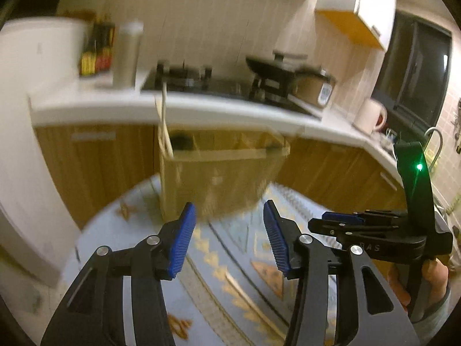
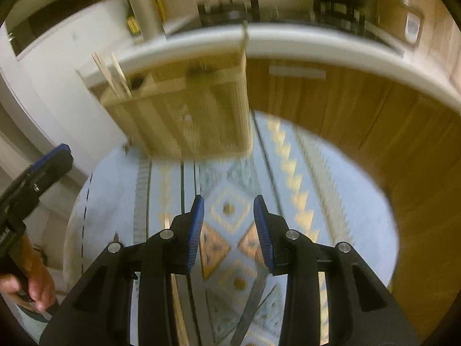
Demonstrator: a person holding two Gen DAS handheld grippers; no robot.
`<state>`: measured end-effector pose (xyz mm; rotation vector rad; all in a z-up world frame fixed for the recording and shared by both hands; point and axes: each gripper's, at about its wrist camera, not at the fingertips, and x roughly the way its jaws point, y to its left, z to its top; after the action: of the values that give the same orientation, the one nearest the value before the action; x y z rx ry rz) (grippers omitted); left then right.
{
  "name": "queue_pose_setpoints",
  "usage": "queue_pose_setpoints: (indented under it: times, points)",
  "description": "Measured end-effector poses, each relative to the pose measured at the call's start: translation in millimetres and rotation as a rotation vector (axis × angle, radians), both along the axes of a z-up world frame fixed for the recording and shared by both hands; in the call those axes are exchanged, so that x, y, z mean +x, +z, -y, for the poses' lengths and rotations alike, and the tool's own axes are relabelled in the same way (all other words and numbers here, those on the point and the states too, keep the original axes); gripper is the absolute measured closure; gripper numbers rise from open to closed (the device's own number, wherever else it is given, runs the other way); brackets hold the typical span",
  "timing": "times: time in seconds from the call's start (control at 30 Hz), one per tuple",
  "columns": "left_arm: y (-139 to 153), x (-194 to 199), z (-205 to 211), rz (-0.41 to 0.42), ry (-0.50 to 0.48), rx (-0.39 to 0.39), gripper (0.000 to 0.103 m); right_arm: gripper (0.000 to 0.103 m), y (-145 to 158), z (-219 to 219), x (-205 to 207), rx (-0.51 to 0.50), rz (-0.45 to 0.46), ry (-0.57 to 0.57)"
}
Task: Organize utensils
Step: 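Open the left gripper to release the chopsticks into the basket, then move the left gripper to a single wooden chopstick and close on it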
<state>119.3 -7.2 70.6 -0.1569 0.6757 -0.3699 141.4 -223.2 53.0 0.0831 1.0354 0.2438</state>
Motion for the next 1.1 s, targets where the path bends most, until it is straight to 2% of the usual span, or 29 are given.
queue_pose_setpoints:
  times: [0.07,0.2,0.33,0.43,0.6,0.73,0.87,0.93,1.0,1.1]
  points:
    - [-18.2,2.6,4.5,-0.07,0.0,0.009,0.056,0.07,-19.2,5.6,-3.5,0.026,-0.055,-0.011]
    - [-52.0,11.2,8.5,-0.214,-0.019,-0.028,0.056,0.07,-50.3,20.3,-15.3,0.054,-0.119,-0.054]
    - [-84.5,20.2,10.0,-0.366,-0.031,-0.083,0.058,0.07,-67.2,37.5,-21.0,0.081,-0.159,-0.103]
    - [-99.8,21.8,11.4,-0.428,-0.031,-0.101,0.058,0.07,-74.4,45.9,-23.6,0.098,-0.175,-0.133]
    - [-111.6,21.4,21.9,-0.472,-0.026,-0.064,0.058,0.07,-76.4,46.9,-25.5,0.079,-0.185,-0.137]
    - [-120.6,19.4,41.5,-0.5,-0.062,-0.009,0.064,0.07,-77.0,43.7,-23.1,0.048,-0.192,-0.132]
    - [-122.1,14.2,62.3,-0.456,-0.059,0.112,0.064,0.071,-76.1,49.8,-24.3,0.066,-0.192,-0.144]
    - [-122.5,11.8,75.7,-0.431,-0.075,0.204,0.063,0.071,-75.9,53.6,-25.3,0.059,-0.198,-0.152]
    - [-123.2,10.3,80.8,-0.418,-0.081,0.244,0.064,0.071,-75.7,50.3,-25.6,0.061,-0.21,-0.127]
    - [-125.2,8.7,87.2,-0.399,-0.084,0.296,0.072,0.071,-76.0,40.6,-27.2,0.027,-0.215,-0.1]
